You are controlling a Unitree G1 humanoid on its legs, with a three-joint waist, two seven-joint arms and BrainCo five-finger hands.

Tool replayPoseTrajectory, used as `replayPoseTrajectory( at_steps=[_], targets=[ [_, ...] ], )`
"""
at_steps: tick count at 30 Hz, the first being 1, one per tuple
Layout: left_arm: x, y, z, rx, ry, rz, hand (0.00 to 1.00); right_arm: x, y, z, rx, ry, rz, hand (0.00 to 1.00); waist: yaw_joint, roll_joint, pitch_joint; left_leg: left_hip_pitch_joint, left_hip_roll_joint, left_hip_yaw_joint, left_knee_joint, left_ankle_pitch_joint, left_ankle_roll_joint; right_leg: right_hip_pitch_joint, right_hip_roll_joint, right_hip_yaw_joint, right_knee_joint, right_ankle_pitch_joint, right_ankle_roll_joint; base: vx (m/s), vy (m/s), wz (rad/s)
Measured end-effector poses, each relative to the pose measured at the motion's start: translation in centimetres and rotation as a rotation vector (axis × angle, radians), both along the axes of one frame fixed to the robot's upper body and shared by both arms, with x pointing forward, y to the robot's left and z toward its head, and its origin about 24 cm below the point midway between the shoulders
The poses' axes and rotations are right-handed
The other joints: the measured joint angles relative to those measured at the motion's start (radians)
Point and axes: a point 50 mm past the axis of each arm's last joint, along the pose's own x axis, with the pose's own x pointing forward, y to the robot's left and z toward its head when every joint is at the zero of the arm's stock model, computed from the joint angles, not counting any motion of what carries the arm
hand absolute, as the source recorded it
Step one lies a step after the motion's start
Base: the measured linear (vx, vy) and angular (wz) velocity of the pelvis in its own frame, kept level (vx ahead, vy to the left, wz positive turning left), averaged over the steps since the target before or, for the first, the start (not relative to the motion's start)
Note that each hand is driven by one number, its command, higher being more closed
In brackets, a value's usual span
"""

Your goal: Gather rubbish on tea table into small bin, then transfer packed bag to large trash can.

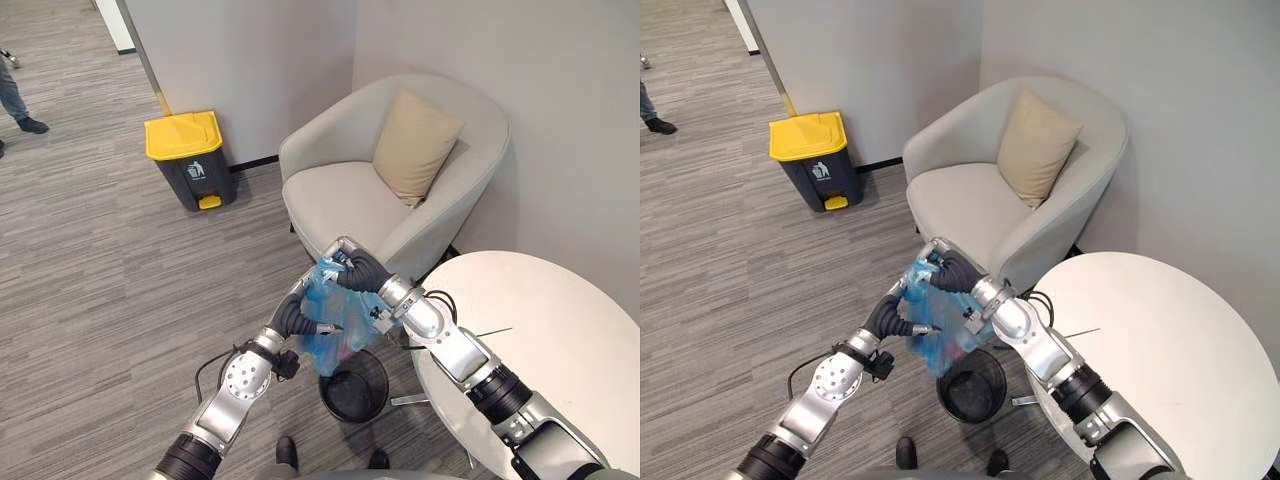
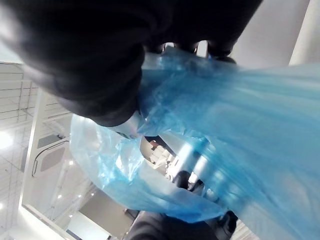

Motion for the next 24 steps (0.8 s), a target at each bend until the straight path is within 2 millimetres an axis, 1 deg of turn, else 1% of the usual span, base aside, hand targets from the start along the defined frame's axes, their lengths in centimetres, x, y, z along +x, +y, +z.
replayPoseTrajectory(
  at_steps=[3, 5, 9, 12, 14, 17, 21, 24],
  targets=[
    [0.0, -0.2, -0.3, -0.004, 0.013, 0.006, 0.00, 0.3, -0.6, 0.4, 0.022, -0.002, -0.025, 1.00, 0.001, -0.002, -0.002, 0.000, 0.000, -0.001, -0.002, 0.000, 0.000, 0.000, 0.000, 0.000, 0.000, 0.000, 0.000, 0.00, 0.000, 0.00],
    [0.0, -0.2, -0.8, -0.006, 0.032, 0.016, 0.00, 0.4, -0.6, 0.5, 0.037, 0.005, -0.023, 1.00, 0.001, -0.004, -0.003, 0.000, 0.000, -0.001, -0.002, 0.000, 0.000, -0.001, 0.001, 0.001, 0.000, 0.000, 0.000, 0.00, 0.000, 0.00],
    [0.0, -0.6, -0.7, -0.002, 0.024, 0.016, 0.00, 0.6, -0.5, 0.9, 0.055, 0.003, -0.018, 1.00, 0.001, -0.004, -0.003, 0.000, 0.001, -0.001, -0.001, 0.000, 0.000, -0.001, 0.001, 0.002, -0.001, 0.000, 0.000, 0.00, 0.000, 0.00],
    [0.0, -1.1, -0.8, -0.013, 0.026, 0.019, 0.00, 0.8, -0.2, 1.8, 0.084, -0.007, -0.003, 1.00, 0.001, -0.005, -0.004, 0.000, 0.001, -0.001, -0.001, 0.000, 0.000, -0.001, 0.002, 0.002, -0.001, 0.000, 0.000, 0.00, 0.000, 0.00],
    [0.0, -1.2, -1.4, -0.017, 0.047, 0.035, 0.00, 0.8, 0.2, 2.2, 0.098, -0.016, 0.007, 1.00, 0.001, -0.005, -0.004, 0.000, 0.002, -0.001, -0.001, 0.000, 0.000, -0.002, 0.003, 0.003, -0.001, 0.000, 0.000, 0.00, 0.000, 0.00],
    [0.0, -1.3, -1.8, 0.010, 0.057, 0.046, 0.00, 0.8, 0.6, 2.5, 0.116, -0.018, 0.017, 1.00, 0.001, -0.006, -0.004, 0.000, 0.002, -0.001, 0.000, 0.000, 0.000, -0.002, 0.003, 0.003, -0.001, 0.000, 0.000, 0.00, 0.000, 0.00],
    [0.0, -1.4, -3.2, 0.053, 0.113, 0.059, 0.00, 0.8, 1.2, 3.3, 0.163, -0.024, 0.043, 1.00, 0.001, -0.007, -0.005, 0.000, 0.002, 0.000, 0.000, 0.000, 0.000, -0.003, 0.003, 0.005, -0.001, 0.001, -0.001, 0.00, 0.000, 0.00],
    [0.1, -1.7, -3.0, 0.052, 0.106, 0.057, 0.00, 0.9, 1.6, 3.6, 0.166, -0.033, 0.055, 1.00, 0.003, -0.009, -0.006, 0.000, 0.003, 0.001, 0.000, 0.000, 0.000, -0.003, 0.004, 0.006, -0.002, 0.002, -0.002, 0.00, 0.000, 0.00]
  ],
)
